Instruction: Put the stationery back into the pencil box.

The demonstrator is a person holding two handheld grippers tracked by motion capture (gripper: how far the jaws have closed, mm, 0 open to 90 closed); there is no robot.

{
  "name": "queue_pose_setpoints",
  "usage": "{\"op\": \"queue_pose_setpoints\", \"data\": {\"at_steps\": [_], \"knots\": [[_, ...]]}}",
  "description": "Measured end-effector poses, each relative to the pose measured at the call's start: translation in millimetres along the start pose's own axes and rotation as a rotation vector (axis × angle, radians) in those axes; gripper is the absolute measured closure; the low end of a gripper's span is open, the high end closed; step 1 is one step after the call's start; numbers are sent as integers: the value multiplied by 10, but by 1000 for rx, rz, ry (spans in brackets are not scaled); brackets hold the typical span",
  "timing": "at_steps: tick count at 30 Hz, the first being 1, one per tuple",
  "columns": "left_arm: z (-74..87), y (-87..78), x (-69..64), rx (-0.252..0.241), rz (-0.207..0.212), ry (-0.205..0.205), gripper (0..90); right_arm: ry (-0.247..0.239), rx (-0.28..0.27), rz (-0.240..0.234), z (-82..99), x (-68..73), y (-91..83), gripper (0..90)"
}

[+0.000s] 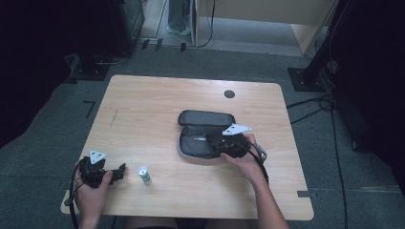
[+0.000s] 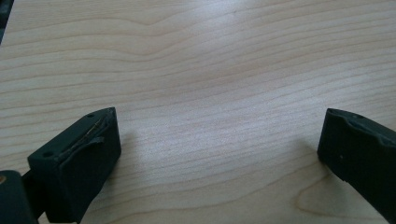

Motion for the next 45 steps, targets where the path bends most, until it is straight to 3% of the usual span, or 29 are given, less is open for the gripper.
{"op": "queue_pose_setpoints", "data": {"at_steps": [11, 16, 23, 33, 45], "knots": [[0, 0, 0, 0, 0, 0, 0, 41, -2, -5, 49, -37, 1, 409], [0, 0, 0, 0, 0, 0, 0, 61, -8, -17, 45, -23, -44, 301], [0, -1, 0, 0, 0, 0, 0, 57, -49, -12, 5, 58, -168, 321], [1, -2, -2, -1, 1, 0, 0, 26, -105, -64, -118, 496, -251, 365], [3, -4, -3, -1, 3, 1, 0, 9, -158, -195, -212, 1094, -145, 412]]}}
Point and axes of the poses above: each handheld gripper's, and its own axes: y roughly forward along the jaws, z roughly out of its underside, x roughly to its left, the point moved 3 cm from there along y, roughly forward along the jaws, and after that the axes turned 11 degrees about -x, right-handed, at the moved point
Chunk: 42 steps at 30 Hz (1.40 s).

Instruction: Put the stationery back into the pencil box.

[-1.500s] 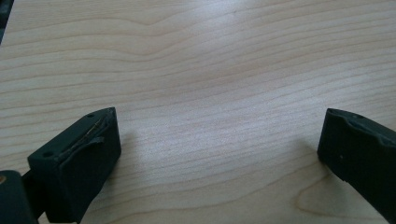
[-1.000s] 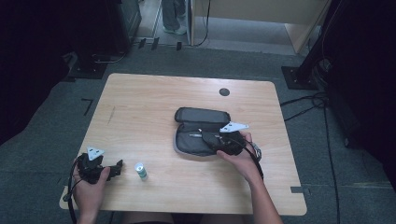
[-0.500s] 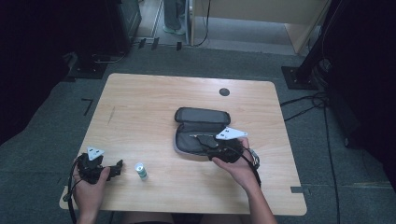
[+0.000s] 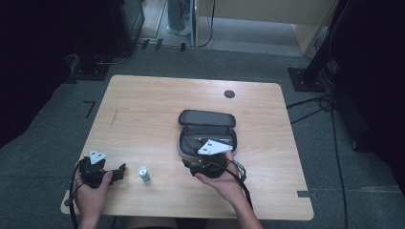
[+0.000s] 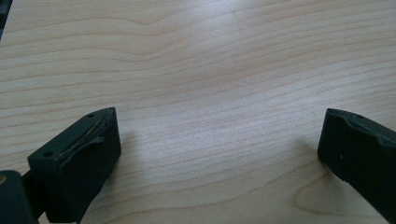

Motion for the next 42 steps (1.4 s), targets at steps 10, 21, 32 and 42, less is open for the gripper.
{"op": "queue_pose_setpoints", "data": {"at_steps": [10, 21, 32, 42], "knots": [[0, 0, 0, 0, 0, 0, 0, -7, -16, -92, 19, 322, 185, 430], [0, 1, 0, 0, 0, -1, 0, -19, -30, -174, 25, 610, 348, 447], [0, 0, 0, 0, 0, 0, 0, -19, -47, -218, 5, 805, 531, 452], [0, 1, 1, 0, 0, 0, 0, -45, -38, -222, -8, 982, 730, 417]]}}
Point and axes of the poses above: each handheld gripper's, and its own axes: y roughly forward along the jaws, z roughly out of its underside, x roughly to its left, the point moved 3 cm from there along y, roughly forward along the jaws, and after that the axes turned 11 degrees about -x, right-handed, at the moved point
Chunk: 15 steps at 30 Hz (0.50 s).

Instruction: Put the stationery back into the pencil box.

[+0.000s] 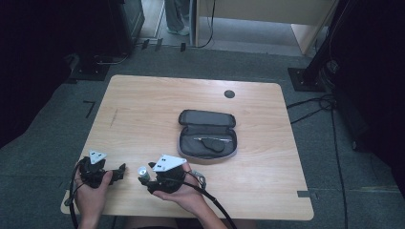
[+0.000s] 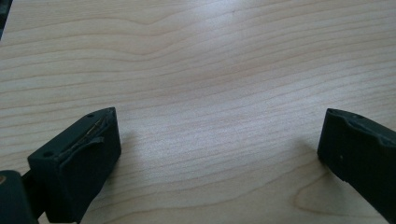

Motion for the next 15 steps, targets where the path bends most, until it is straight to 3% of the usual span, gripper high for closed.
{"op": "queue_pose_setpoints", "data": {"at_steps": [4, 8, 12, 15], "knots": [[0, 0, 0, 0, 0, 0, 0, -10, 11, 7, 12, 30, 84, 424], [0, 0, 0, 0, 0, 0, 0, -33, 12, 20, 19, 48, 126, 487], [0, 0, 0, 0, 0, 0, 0, -52, 18, 41, 35, 41, 137, 648], [0, 0, 0, 0, 0, 0, 0, -48, 13, 57, 21, 16, 103, 661]]}}
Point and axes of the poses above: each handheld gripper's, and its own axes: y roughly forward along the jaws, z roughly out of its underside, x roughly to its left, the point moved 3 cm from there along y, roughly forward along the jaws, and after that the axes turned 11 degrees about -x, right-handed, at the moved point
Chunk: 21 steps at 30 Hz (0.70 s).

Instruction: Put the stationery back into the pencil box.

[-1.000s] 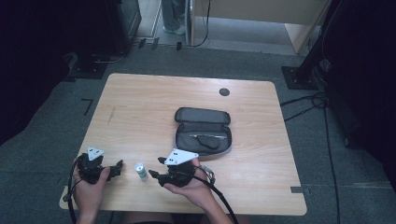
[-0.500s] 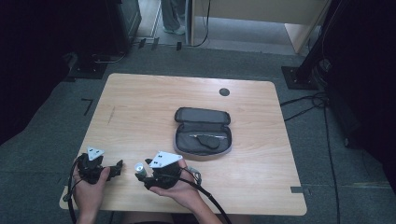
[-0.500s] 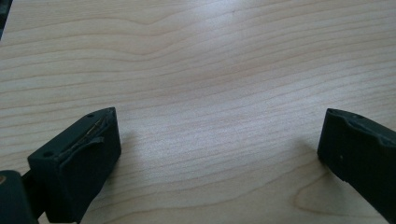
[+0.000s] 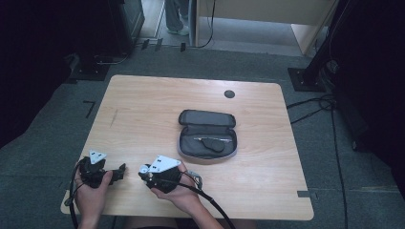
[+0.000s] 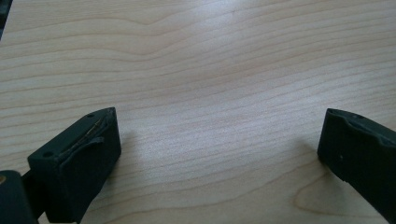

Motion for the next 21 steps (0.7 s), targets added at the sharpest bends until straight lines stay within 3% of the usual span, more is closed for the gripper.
{"op": "queue_pose_setpoints", "data": {"at_steps": [9, 21], "knots": [[0, 0, -1, -1, 0, -1, 0, 35, -47, 53, -140, -166, -250, 662], [0, 0, -1, 0, 0, -1, 0, 58, -87, 181, -266, -584, -828, 662]]}}
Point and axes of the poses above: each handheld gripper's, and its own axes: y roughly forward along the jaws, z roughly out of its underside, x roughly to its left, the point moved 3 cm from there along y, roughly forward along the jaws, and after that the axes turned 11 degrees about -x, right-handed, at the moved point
